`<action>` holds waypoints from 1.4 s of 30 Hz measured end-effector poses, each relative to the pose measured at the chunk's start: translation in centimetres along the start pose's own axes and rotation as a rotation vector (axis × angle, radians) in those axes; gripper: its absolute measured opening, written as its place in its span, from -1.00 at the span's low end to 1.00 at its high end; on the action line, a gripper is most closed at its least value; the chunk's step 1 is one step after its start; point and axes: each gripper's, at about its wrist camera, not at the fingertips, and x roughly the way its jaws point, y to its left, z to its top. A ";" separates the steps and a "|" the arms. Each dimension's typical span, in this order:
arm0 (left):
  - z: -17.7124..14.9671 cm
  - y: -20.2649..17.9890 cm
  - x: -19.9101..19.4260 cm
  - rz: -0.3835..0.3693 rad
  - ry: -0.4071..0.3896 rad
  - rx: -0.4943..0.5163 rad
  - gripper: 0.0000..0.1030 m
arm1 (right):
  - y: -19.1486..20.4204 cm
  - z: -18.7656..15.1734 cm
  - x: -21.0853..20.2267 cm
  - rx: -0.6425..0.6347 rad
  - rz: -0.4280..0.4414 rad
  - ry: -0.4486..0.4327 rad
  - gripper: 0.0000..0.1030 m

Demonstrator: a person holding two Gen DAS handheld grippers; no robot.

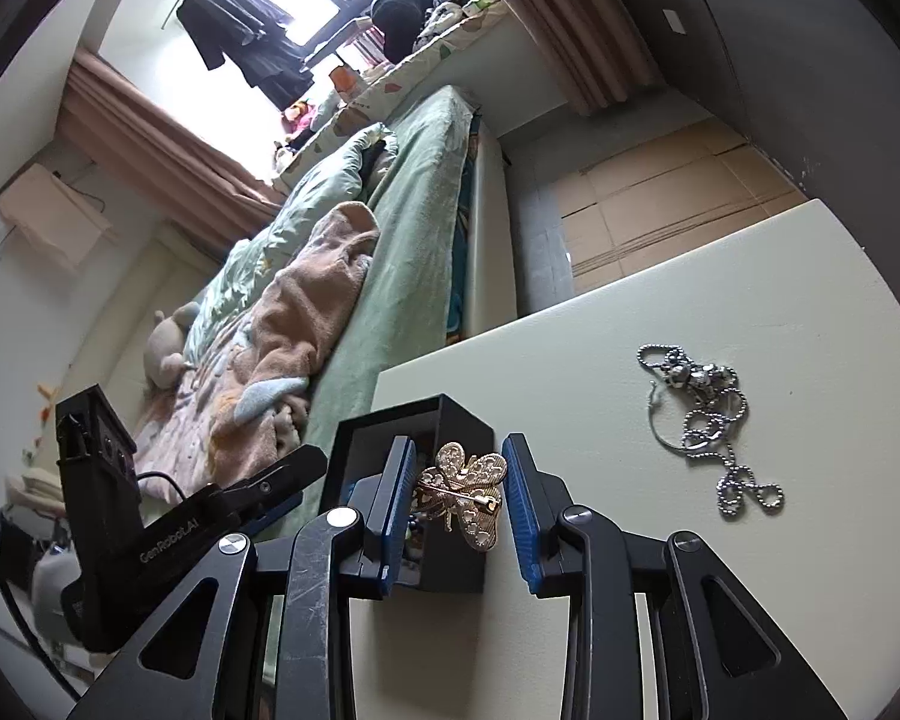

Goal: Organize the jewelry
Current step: 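Lower the gold butterfly pendant into the box and open the right gripper, then reach the left gripper to the silver bead chain and grasp it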

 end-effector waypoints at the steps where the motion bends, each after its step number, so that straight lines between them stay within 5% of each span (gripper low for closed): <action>1: 0.1 0.2 0.0 0.002 -0.001 -0.005 0.53 | 0.2 0.0 0.3 0.004 0.009 -0.002 -0.40; 12: 0.6 1.9 -0.2 -0.003 -0.009 -0.065 0.53 | 3.0 0.0 3.4 0.003 0.154 -0.001 -0.38; 14: 0.7 2.1 -0.2 0.000 -0.012 -0.082 0.53 | 3.3 0.0 4.1 0.006 0.185 0.029 -0.04; 16: 0.7 2.3 -0.2 -0.001 -0.012 -0.091 0.53 | 3.3 -0.1 4.3 0.012 0.174 0.035 0.73; 17: 0.7 2.3 -0.1 -0.001 -0.012 -0.091 0.53 | 3.2 -0.1 4.3 0.012 0.159 0.033 0.79; 22: 0.6 1.5 0.0 -0.013 -0.018 -0.073 0.58 | 1.9 0.1 3.0 0.029 0.117 0.038 0.83; 25: 0.4 0.8 -0.5 -0.035 -0.052 -0.056 1.00 | 1.2 0.2 1.6 0.019 0.088 -0.002 1.00; 42: -1.5 -4.6 -1.0 -0.052 -0.094 0.128 1.00 | -4.9 0.7 -5.3 0.054 -0.102 -0.085 1.00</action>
